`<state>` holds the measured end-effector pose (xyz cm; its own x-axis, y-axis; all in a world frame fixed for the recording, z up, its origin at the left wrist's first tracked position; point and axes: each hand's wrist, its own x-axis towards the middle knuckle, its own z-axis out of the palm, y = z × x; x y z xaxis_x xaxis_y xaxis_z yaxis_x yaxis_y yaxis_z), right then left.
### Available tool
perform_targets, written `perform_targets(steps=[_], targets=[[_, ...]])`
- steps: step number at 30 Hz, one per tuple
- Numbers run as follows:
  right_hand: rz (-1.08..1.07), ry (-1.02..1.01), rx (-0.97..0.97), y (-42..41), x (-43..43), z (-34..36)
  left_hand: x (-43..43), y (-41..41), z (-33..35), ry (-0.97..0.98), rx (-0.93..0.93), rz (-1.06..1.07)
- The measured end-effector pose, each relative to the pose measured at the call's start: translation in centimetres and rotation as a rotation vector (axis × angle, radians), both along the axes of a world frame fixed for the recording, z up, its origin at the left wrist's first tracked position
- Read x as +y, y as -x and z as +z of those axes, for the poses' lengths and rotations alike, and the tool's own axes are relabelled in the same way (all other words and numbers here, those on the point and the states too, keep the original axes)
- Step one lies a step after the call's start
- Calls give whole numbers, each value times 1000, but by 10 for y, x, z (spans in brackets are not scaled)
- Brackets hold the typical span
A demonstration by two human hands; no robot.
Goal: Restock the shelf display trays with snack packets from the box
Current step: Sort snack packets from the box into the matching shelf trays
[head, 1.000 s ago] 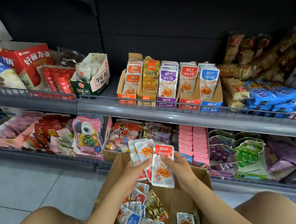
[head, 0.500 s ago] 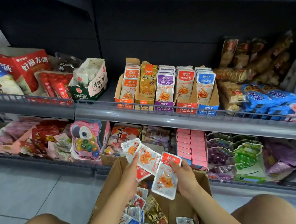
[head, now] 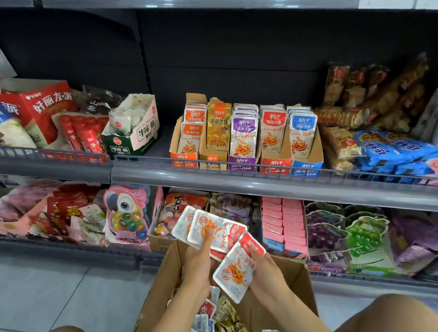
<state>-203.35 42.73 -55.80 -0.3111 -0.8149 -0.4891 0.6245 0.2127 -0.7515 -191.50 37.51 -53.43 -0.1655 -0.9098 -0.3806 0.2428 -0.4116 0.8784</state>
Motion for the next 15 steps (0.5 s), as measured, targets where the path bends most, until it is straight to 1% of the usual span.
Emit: perform_targets(steps=[2, 4, 7, 8, 11, 13, 15], targets=[[4, -5, -25, 0, -2, 2, 3, 2, 3, 29, -41, -34], [-10, -11, -10, 3, -3, 5, 4, 3, 3, 26, -82, -96], [-9, -5, 37, 18, -5, 12, 3, -4, 1, 33, -130, -242], [-5, -3, 62, 24, -5, 14, 1, -7, 1, 22, -116, -303], [26, 21, 197, 39, -6, 25, -4, -16, 13, -31, 0, -402], [39, 29, 315, 48, -7, 36, -10, -22, 19, -114, 131, -434], [72, 35, 446, 55, -8, 50, -16, -31, 26, -236, 285, -510]])
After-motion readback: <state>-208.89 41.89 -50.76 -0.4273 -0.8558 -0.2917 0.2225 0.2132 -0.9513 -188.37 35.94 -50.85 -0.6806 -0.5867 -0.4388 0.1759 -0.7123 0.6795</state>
